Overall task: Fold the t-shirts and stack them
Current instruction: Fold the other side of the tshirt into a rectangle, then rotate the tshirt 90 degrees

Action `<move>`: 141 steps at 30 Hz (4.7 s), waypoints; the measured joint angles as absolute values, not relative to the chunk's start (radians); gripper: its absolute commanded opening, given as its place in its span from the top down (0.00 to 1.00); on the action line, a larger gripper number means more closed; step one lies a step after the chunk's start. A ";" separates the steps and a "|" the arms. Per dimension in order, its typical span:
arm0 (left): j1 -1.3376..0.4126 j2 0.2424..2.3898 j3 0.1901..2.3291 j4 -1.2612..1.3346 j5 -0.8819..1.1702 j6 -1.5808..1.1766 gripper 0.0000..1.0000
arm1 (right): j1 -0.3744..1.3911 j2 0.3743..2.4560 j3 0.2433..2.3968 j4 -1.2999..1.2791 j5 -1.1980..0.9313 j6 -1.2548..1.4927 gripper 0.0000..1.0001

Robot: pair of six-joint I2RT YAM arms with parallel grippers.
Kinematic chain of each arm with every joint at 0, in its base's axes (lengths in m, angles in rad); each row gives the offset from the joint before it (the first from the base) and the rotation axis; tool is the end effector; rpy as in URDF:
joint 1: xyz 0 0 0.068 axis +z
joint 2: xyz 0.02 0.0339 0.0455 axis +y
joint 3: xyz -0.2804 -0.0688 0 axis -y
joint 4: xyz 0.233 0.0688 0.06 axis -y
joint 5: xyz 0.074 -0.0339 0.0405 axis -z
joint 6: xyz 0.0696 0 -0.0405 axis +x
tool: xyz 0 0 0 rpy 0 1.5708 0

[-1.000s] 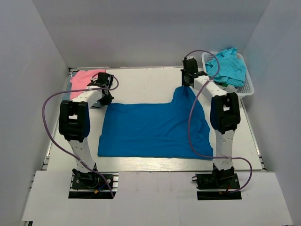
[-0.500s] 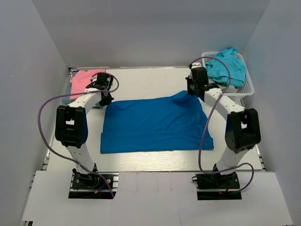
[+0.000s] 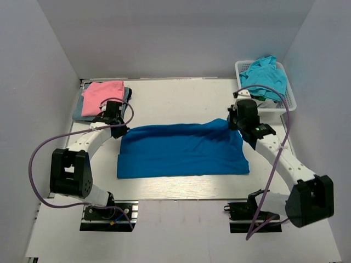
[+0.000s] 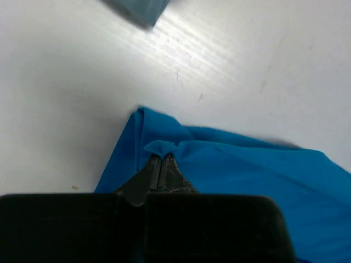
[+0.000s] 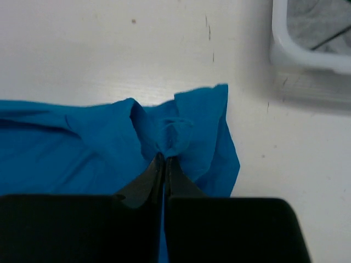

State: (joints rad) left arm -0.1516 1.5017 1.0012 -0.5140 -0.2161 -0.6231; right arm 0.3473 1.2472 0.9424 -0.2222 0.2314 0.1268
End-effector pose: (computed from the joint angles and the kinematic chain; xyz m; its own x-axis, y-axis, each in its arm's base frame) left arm 0.3075 -0.0319 0.2135 -0.7025 -0.4693 -0.5351 -0.4610 0.8728 -0.1603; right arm 0.2815 0.0849 0.2954 -0.4874 -0.0455 -0.8720 -0.0839 0.9965 -0.0051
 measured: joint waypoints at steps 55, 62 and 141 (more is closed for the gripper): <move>-0.155 1.495 0.826 -0.630 0.038 -0.826 0.00 | 0.387 1.281 0.677 -0.250 -0.125 0.305 0.10; -0.146 1.518 0.827 -0.643 0.039 -0.831 0.00 | 0.452 1.274 0.657 -0.223 -0.290 0.279 0.10; -0.357 1.385 0.679 -0.567 -0.137 -0.844 0.00 | 0.392 1.636 0.945 -0.435 0.107 0.640 0.10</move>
